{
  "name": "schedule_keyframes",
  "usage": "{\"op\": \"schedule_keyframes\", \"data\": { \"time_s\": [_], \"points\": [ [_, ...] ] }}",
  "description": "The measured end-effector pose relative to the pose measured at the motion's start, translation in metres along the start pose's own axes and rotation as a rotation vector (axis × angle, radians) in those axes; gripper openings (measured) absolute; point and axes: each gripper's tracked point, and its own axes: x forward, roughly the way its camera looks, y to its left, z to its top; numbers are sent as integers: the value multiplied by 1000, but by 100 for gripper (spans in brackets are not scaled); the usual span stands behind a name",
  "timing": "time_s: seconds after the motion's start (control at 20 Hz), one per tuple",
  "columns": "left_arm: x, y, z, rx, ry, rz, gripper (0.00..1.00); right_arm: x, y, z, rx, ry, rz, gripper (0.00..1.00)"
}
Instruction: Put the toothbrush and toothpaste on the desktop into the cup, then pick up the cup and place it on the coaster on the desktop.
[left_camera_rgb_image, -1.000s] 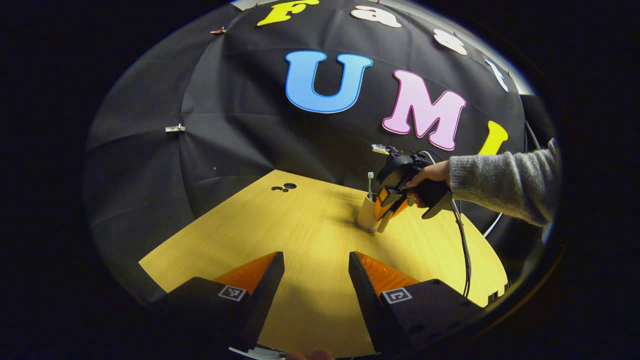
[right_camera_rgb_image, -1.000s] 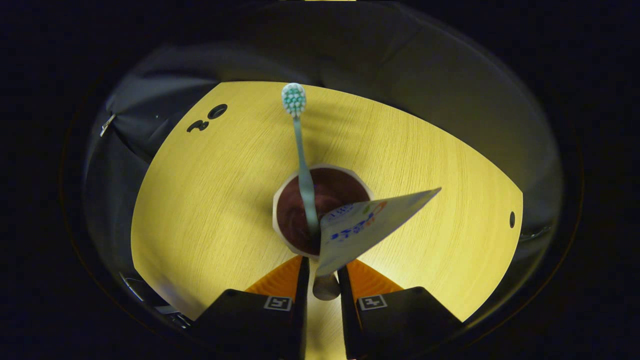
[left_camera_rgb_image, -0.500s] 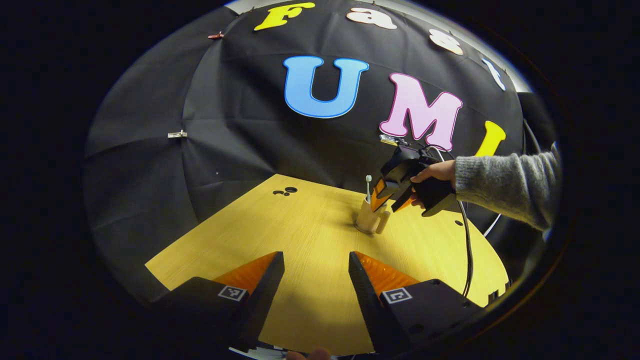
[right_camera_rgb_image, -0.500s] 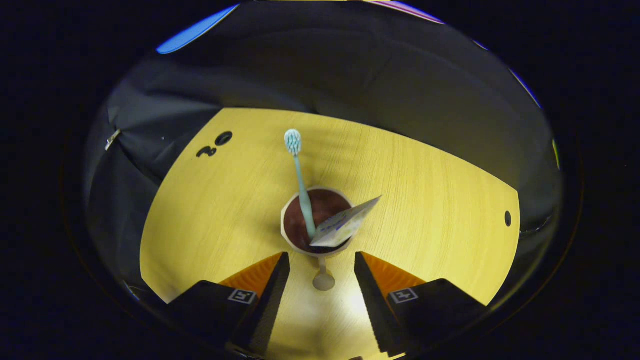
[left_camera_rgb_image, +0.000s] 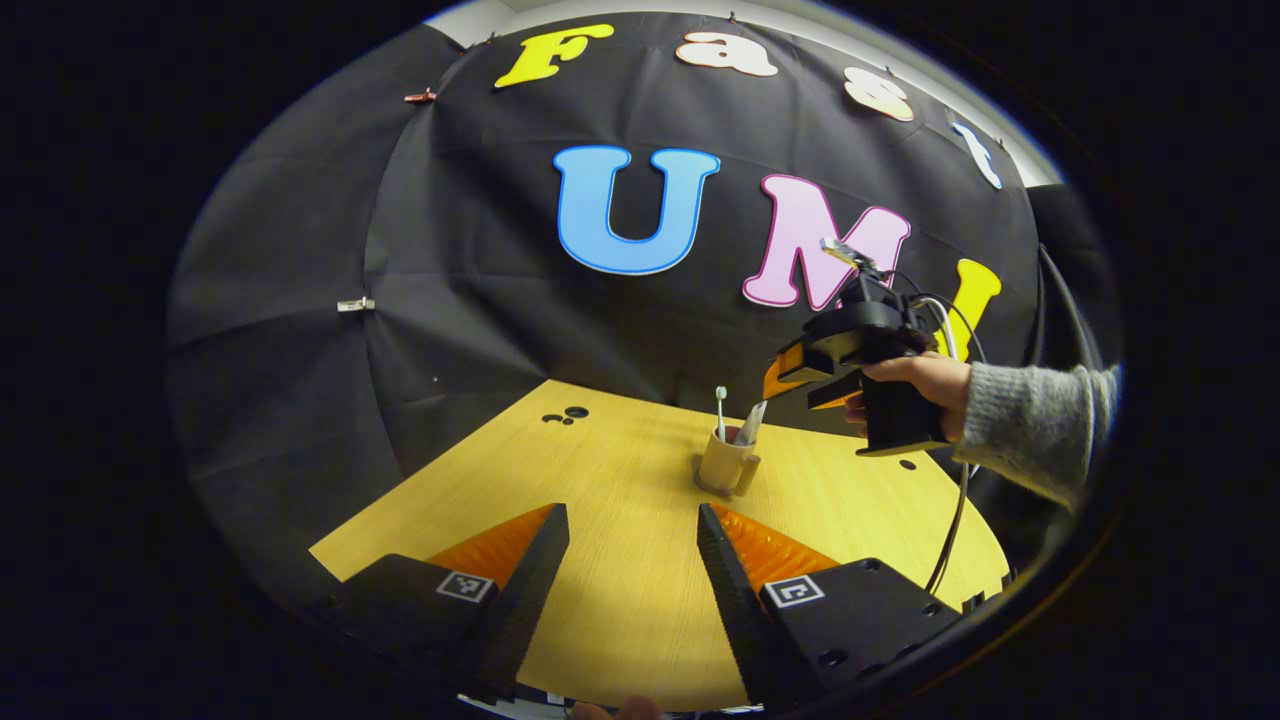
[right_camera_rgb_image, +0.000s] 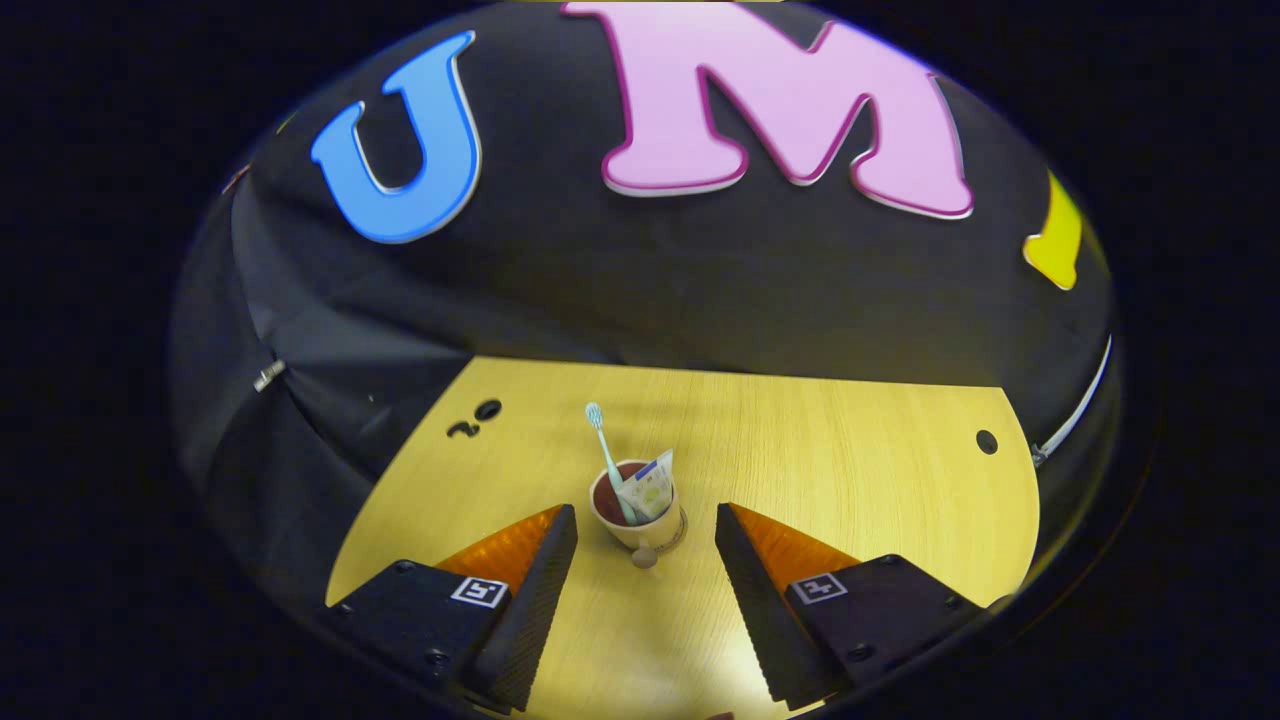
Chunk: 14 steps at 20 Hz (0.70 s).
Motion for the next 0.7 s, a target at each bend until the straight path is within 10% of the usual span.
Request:
{"op": "schedule_keyframes", "data": {
  "time_s": [0.7],
  "points": [
    [-16,-67,89,156,-146,-83,83,-227,-12,39,-134,-492,94,89]
  ]
}}
